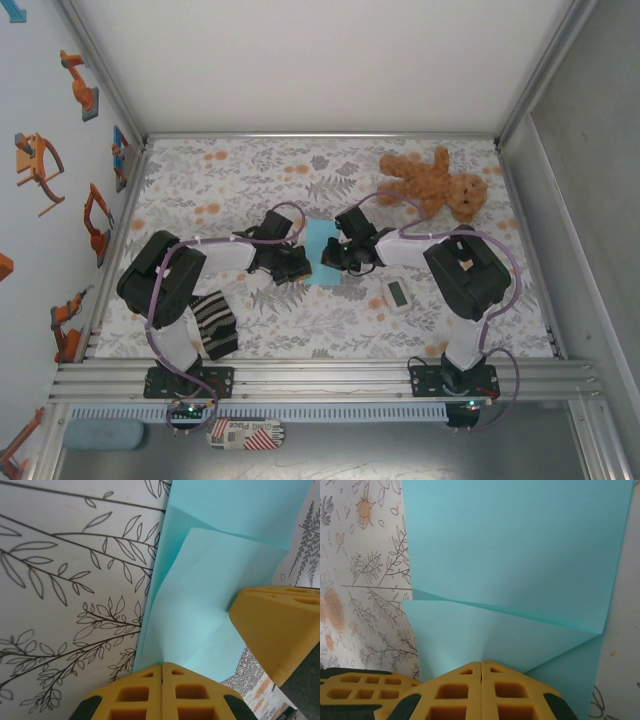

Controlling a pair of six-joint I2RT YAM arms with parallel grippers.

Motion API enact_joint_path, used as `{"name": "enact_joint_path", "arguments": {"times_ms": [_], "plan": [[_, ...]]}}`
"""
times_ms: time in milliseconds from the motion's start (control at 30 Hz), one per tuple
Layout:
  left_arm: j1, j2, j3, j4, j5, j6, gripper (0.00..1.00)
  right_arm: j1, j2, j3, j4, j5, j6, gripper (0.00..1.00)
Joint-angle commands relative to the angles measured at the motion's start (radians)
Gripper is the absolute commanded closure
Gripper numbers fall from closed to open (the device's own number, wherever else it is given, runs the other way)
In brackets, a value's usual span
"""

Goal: Fold a paper plane with a square sheet of paper (pick it up from the middle)

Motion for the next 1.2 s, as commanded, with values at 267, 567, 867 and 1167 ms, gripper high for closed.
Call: {"name": "enact_joint_path", "arguments": {"times_ms": [267,567,867,1167], "plan": [[0.005,0.053,-0.027,-0.155,-0.070,0.018,1.00,-0.149,0.009,-0.044,0.005,0.044,0.027,1.00],[0.005,0.052,-0.008,-0.153,-0.061,0.017,1.00,-0.092,-0.133,-0.038,0.040,0.073,0.026,1.00],[0.003,0.042,0.005,-0.151,-0.046,0.022,1.00,-0.013,-0.029,-0.028,0.098,-0.020,0.075,1.00],[0.005,0.023,0.054,-0.178,-0.022,0.053,1.00,-0.022,0.045,-0.011,-0.003,0.051,0.037,1.00]]}}
